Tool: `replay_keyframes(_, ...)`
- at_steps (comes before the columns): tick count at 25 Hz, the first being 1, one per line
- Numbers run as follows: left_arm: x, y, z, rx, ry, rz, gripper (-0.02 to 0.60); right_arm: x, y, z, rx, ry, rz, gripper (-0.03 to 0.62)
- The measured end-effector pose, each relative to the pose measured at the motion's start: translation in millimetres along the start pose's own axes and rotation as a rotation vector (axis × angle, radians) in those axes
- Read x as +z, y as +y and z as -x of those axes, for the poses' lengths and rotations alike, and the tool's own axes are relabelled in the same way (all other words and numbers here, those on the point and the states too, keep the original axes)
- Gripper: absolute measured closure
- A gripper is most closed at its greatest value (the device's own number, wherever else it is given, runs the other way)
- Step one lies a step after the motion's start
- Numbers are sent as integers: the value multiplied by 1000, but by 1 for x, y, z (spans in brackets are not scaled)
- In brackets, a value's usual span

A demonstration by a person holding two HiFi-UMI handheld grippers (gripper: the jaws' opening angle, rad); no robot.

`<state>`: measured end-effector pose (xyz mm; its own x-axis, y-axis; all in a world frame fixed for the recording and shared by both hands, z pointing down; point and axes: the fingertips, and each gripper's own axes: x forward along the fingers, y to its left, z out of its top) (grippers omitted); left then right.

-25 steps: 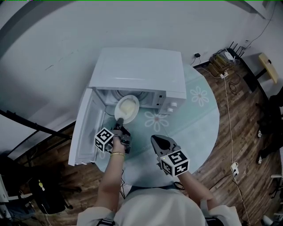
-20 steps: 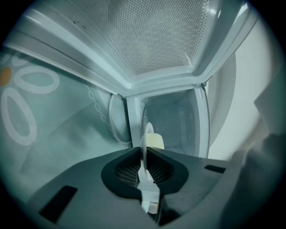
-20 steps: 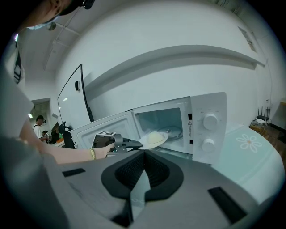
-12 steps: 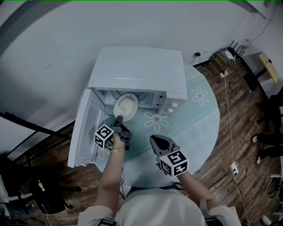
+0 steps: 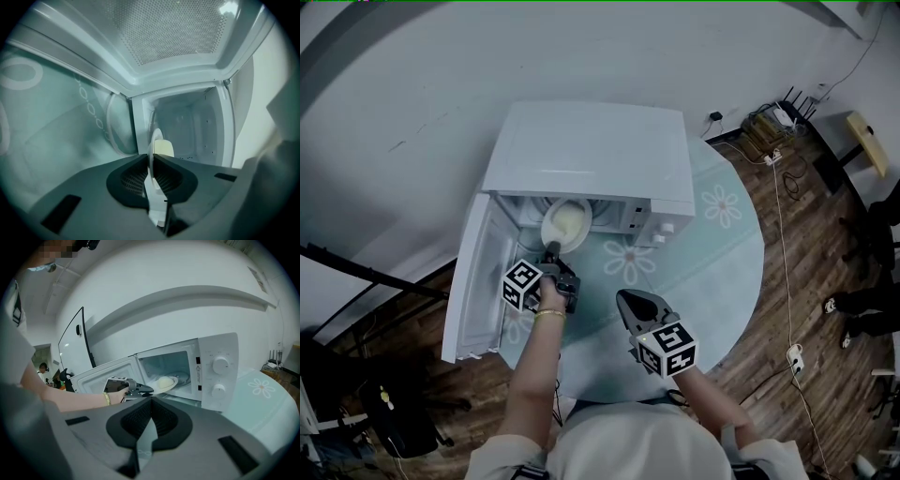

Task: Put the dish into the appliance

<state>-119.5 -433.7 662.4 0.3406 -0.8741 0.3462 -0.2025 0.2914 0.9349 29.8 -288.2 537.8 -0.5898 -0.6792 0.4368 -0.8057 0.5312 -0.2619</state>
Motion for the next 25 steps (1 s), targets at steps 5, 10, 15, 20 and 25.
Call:
replay_keyframes(5, 3, -5, -15, 4, -5, -2, 543, 1, -4, -2, -4, -4, -6, 589)
replay_keyframes(10, 8, -11, -28, 8, -10, -2, 543, 3, -8, -4, -9, -6, -11, 589)
replay_keyframes(15, 12, -13, -40, 14, -16, -6, 543, 4, -12, -6, -13, -7, -18, 589)
replay_keyframes(20, 14, -16, -49, 20, -22, -3, 543, 4, -16, -7, -17, -8, -25, 589)
replay_keyframes(25, 16, -19, -57, 36, -31, -15, 543, 5, -18, -8, -15, -10, -28, 589)
